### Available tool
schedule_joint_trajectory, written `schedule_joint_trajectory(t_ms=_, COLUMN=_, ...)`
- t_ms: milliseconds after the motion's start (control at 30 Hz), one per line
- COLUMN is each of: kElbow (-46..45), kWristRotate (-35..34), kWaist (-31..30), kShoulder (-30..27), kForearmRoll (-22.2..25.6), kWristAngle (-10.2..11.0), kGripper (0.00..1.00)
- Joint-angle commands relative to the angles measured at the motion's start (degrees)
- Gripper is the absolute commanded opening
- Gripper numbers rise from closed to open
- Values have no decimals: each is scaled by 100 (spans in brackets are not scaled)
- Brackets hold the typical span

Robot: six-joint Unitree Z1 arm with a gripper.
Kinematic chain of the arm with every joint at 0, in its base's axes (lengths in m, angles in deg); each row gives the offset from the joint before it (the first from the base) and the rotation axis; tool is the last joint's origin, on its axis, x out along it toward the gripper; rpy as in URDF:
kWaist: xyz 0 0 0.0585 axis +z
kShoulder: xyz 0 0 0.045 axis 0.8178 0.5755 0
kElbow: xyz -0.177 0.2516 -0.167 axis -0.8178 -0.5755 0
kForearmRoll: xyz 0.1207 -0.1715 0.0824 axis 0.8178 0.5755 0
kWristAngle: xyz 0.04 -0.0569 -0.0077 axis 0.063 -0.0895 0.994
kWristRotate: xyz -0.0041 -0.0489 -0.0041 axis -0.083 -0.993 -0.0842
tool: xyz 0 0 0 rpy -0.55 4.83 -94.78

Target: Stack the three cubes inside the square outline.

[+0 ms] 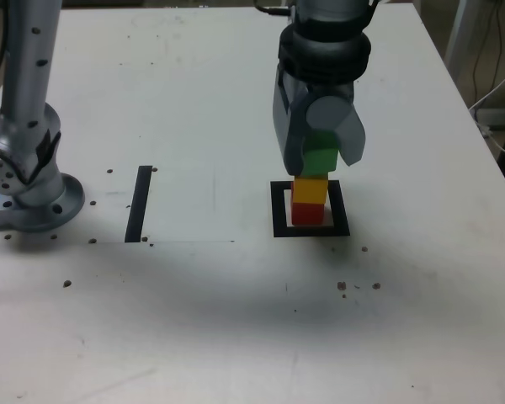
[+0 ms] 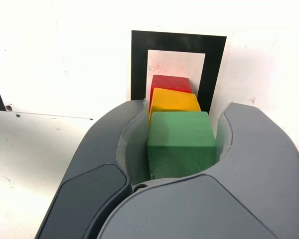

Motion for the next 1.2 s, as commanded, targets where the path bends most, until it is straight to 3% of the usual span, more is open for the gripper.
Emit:
schedule_joint_trajectory(t_ms=0, kElbow=-22, kWristRotate=12, kWaist=9, kShoulder=-25, kForearmRoll=39, kWristAngle=-43, kGripper=24)
schedule_joint_trajectory(t_ms=300, kElbow=-91, kWristRotate=12, kWaist=9, kShoulder=8, kForearmRoll=167, kWristAngle=-146, kGripper=32)
schedule_joint_trajectory(t_ms=667, kElbow=-67, kWristRotate=26, kWaist=9, kShoulder=9, kForearmRoll=137, kWristAngle=-161, kGripper=53)
schedule_joint_trajectory(t_ms=800, kElbow=-75, kWristRotate=66, kWaist=9, kShoulder=9, kForearmRoll=33, kWristAngle=-150, kGripper=65)
schedule_joint_trajectory(t_ms=1033, kElbow=-114, kWristRotate=45, kWaist=9, kShoulder=-23, kForearmRoll=11, kWristAngle=-155, kGripper=98)
schedule_joint_trajectory(t_ms=1167, kElbow=-121, kWristRotate=24, kWaist=9, kShoulder=-68, kForearmRoll=30, kWristAngle=-143, kGripper=100)
